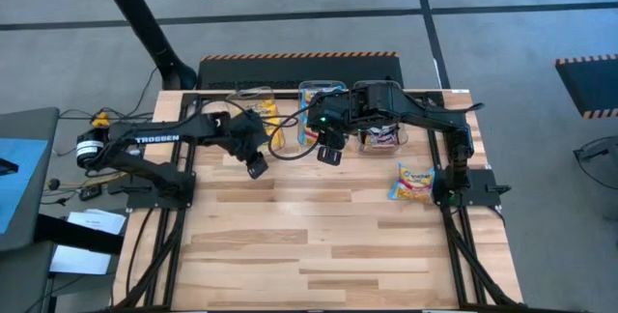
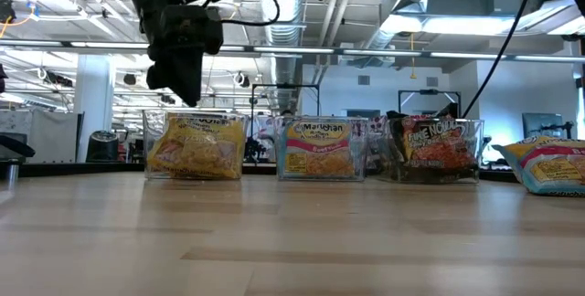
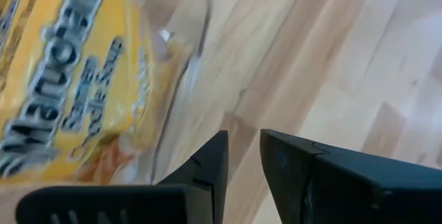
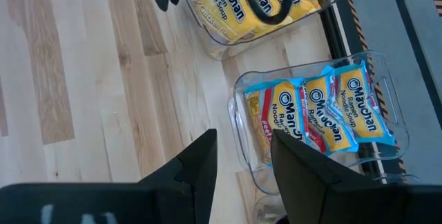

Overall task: Sort Maruchan noodles
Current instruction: Adjust the left transparent bin

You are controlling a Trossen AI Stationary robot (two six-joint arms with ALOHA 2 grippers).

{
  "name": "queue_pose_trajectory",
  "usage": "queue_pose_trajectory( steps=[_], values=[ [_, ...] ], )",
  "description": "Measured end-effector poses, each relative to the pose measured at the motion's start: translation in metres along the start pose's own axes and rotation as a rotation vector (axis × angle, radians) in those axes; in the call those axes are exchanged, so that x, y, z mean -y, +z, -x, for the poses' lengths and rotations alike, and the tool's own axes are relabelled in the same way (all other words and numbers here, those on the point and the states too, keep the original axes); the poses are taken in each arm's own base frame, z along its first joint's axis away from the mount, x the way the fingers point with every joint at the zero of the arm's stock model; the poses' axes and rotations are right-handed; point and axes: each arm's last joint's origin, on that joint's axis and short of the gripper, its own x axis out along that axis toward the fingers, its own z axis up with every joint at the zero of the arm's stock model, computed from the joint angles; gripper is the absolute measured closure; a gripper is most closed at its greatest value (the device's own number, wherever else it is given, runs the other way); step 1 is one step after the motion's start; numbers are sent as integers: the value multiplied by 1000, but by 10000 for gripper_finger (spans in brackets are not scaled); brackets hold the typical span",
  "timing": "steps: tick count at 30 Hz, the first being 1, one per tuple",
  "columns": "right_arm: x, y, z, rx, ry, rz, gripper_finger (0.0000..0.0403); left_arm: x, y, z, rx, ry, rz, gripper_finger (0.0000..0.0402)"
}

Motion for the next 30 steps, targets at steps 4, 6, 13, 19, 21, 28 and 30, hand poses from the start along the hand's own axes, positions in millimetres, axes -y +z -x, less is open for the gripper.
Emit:
queue_pose_trajectory(
  steps=[4, 6, 13, 19, 21, 28, 30],
  values=[
    [0, 0, 0, 1, 0, 0, 243, -4, -2, -2, -23, 62, 4, 330],
    [0, 0, 0, 0, 0, 0, 243, -7, -2, -3, -35, 75, 14, 330],
    [0, 0, 0, -1, 0, 1, 243, -13, -3, -9, -83, 100, 13, 330],
    [0, 0, 0, -1, 0, 1, 243, -24, -5, -9, -116, 179, 29, 330],
    [0, 0, 0, -1, 1, 1, 243, -28, -6, -8, -136, 191, 42, 330],
    [0, 0, 0, -1, 0, 1, 243, -40, -4, -6, -130, 225, 87, 330],
    [0, 0, 0, -1, 0, 1, 243, -44, -5, -4, -141, 253, 108, 330]
  ],
)
